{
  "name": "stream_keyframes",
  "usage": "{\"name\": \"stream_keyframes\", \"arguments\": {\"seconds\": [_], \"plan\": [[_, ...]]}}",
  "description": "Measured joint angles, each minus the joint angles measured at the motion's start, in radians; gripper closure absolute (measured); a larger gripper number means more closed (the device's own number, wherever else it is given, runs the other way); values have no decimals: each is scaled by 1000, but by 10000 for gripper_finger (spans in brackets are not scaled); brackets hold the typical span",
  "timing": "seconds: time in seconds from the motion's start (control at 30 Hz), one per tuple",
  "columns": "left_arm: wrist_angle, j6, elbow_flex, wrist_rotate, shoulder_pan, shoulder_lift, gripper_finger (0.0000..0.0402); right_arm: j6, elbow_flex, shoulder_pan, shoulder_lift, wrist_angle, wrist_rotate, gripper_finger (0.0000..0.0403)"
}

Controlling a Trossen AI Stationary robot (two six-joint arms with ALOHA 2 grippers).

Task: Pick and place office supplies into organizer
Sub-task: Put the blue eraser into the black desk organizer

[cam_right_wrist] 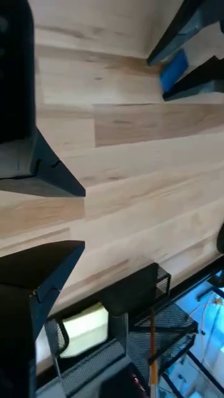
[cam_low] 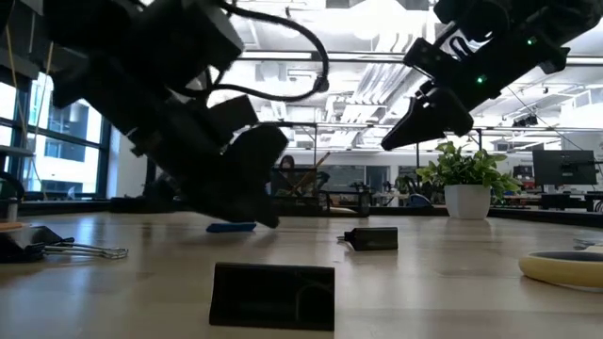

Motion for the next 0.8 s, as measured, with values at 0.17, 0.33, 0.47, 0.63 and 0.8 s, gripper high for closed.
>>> {"name": "stream_keyframes", "arguments": {"seconds": [0.17,0.33,0.47,0.63,0.8], "plan": [[-185,-46,92,-3,0,30,197,-39,0,-9,-1,6,-1,287],[-254,-50,123,2,1,38,197,-38,0,-16,-1,9,0,287],[-284,-48,124,11,0,37,197,-32,0,-16,-1,8,0,287],[-310,9,124,34,1,30,197,-39,0,-16,-1,6,-1,287],[-311,24,123,59,-4,31,197,-35,0,-16,-1,1,-22,287]]}}
